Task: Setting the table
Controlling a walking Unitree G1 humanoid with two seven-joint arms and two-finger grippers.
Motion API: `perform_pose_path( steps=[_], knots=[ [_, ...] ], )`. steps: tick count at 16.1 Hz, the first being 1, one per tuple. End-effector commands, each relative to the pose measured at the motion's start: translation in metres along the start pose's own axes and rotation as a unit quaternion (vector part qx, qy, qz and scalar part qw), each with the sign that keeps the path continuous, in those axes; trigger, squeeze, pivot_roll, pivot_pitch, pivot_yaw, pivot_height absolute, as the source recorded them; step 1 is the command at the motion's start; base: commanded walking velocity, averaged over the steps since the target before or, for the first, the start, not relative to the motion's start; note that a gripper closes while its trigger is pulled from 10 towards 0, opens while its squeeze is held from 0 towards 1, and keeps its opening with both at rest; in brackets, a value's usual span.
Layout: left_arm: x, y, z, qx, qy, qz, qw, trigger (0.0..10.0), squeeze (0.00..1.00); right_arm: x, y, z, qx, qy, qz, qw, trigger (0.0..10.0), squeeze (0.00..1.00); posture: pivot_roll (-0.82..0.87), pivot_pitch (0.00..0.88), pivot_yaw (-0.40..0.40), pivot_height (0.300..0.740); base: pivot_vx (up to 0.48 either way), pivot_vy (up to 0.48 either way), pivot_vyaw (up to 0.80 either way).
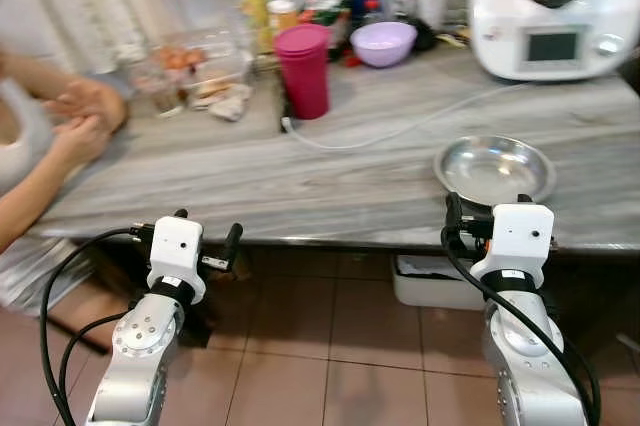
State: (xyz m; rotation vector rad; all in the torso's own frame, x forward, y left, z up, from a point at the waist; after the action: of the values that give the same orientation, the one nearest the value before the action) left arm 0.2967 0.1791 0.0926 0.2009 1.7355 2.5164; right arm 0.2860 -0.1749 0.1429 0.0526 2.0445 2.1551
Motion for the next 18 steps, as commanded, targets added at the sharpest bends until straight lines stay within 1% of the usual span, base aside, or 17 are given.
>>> perform_pose_path(
  steps=[1, 2, 5, 14, 18],
  knots=[
    [-0.0001, -0.0048, 0.0051, -0.006, 0.012, 0.016, 1.000, 10.0, 0.00, -0.0010, 0.0005, 0.0010, -0.007, 0.001, 0.002, 1.000, 10.0, 0.00, -0.20, 0.017, 0.132, 0.740, 0.000, 0.000, -0.48],
    [-0.0004, -0.0054, 0.0047, -0.007, 0.014, 0.019, 1.000, 10.0, 0.00, -0.0011, 0.0003, 0.0005, -0.010, 0.001, 0.004, 1.000, 10.0, 0.00, -0.20, 0.019, 0.133, 0.740, 0.000, 0.000, 0.00],
    [-0.0007, -0.0060, 0.0044, -0.011, 0.014, 0.021, 1.000, 10.0, 0.00, -0.0014, -0.0002, 0.0000, -0.013, -0.002, 0.005, 1.000, 10.0, 0.00, -0.21, 0.020, 0.133, 0.740, -0.254, 0.000, 0.00],
    [-0.0024, -0.0070, 0.0078, -0.015, 0.018, 0.028, 0.999, 10.0, 0.00, -0.0040, -0.0008, -0.0034, -0.020, -0.010, 0.007, 1.000, 10.0, 0.00, -0.20, 0.021, 0.136, 0.740, -0.305, 0.000, 0.00],
    [-0.0027, -0.0063, 0.0067, -0.015, 0.014, 0.028, 0.999, 10.0, 0.00, -0.0073, 0.0004, -0.0060, -0.021, -0.016, 0.005, 1.000, 10.0, 0.00, -0.20, 0.019, 0.139, 0.740, -0.282, 0.000, 0.00]
  ],
)
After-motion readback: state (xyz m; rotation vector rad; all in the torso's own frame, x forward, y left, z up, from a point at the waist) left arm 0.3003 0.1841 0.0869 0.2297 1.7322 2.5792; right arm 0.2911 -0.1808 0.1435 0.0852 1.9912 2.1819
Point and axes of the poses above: a point about 5 cm out from each wrist's last joint towards the gripper, its own x axis pointing back from the gripper into the wrist, its own y axis along the axis of the wrist's last joint, z = x × y, the point moved 3 cm from there along -x, pointing out of the wrist towards the gripper, and after that the axes turned 12 degrees about -x, right-handed, at the moved point
